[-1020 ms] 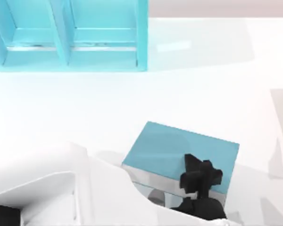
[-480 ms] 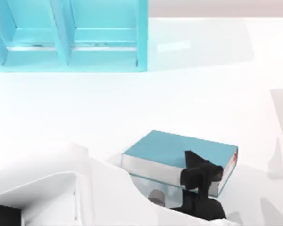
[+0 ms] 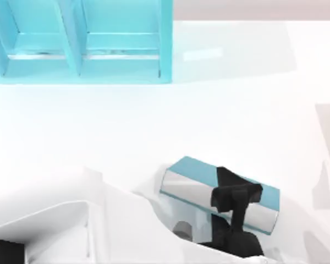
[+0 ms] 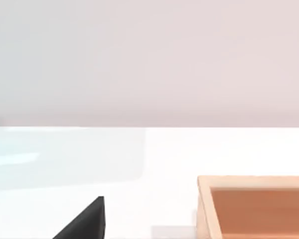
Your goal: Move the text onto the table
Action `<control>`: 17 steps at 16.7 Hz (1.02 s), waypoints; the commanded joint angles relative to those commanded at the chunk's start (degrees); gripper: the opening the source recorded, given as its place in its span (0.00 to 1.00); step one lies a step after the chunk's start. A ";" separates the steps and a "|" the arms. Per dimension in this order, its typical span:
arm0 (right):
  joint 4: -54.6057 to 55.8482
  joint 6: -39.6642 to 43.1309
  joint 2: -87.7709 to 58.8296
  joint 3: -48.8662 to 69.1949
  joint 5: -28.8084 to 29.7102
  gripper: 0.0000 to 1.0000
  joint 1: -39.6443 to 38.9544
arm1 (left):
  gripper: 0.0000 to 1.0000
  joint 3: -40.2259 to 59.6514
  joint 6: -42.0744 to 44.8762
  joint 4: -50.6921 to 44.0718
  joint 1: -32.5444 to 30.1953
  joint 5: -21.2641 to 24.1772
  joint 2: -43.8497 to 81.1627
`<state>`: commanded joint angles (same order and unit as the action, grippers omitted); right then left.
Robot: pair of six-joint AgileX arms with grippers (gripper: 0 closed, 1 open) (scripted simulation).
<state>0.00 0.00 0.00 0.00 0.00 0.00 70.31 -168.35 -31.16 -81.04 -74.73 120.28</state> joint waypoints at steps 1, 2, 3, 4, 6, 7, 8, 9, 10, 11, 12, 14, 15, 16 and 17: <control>0.00 0.00 0.00 0.00 0.00 1.00 0.00 | 1.00 0.00 0.00 0.00 0.00 0.00 0.00; 0.00 0.00 0.00 0.00 0.00 1.00 0.00 | 1.00 0.00 0.00 0.00 0.00 0.00 0.00; 0.00 0.00 0.00 0.00 0.00 1.00 0.00 | 1.00 -0.08 0.03 0.03 -0.04 0.06 0.04; 0.00 0.00 0.00 0.00 0.00 1.00 0.00 | 1.00 -0.03 -0.07 -0.07 -0.08 0.06 0.07; 0.00 0.00 0.00 0.00 0.00 1.00 0.00 | 1.00 0.78 -1.94 -1.87 -0.85 0.13 0.60; 0.00 0.00 0.00 0.00 0.00 1.00 0.00 | 1.00 1.55 -3.80 -3.69 -1.62 0.29 1.10; 0.00 0.00 0.00 0.00 0.00 1.00 0.00 | 1.00 2.51 -6.27 -6.10 -2.61 0.54 1.72; 0.00 0.00 0.00 0.00 0.00 1.00 0.00 | 1.00 3.62 -9.30 -9.07 -3.77 0.88 2.45; 0.00 0.00 0.00 0.00 0.00 1.00 0.00 | 1.00 4.87 -12.92 -12.61 -5.09 1.33 3.27; 0.00 0.00 0.00 0.00 0.00 1.00 0.00 | 1.00 6.20 -17.05 -16.68 -6.54 1.89 4.18; 0.00 0.00 0.00 0.00 0.00 1.00 0.00 | 1.00 7.59 -21.53 -21.19 -8.07 2.52 5.13; 0.00 0.00 0.00 0.00 0.00 1.00 0.00 | 1.00 10.42 -31.11 -31.27 -11.27 3.99 7.13; 0.00 0.00 0.00 0.00 0.00 1.00 0.00 | 1.00 11.82 -35.94 -36.56 -12.87 4.78 8.14; 0.00 0.00 0.00 0.00 0.00 1.00 0.00 | 1.00 13.18 -40.70 -41.84 -14.45 5.60 9.13; 0.00 0.00 0.00 0.00 0.00 1.00 0.00 | 1.00 14.48 -45.26 -46.91 -15.96 6.42 10.07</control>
<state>0.00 0.00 0.00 0.00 0.00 0.00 84.79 -213.61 -78.08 -97.00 -68.31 130.35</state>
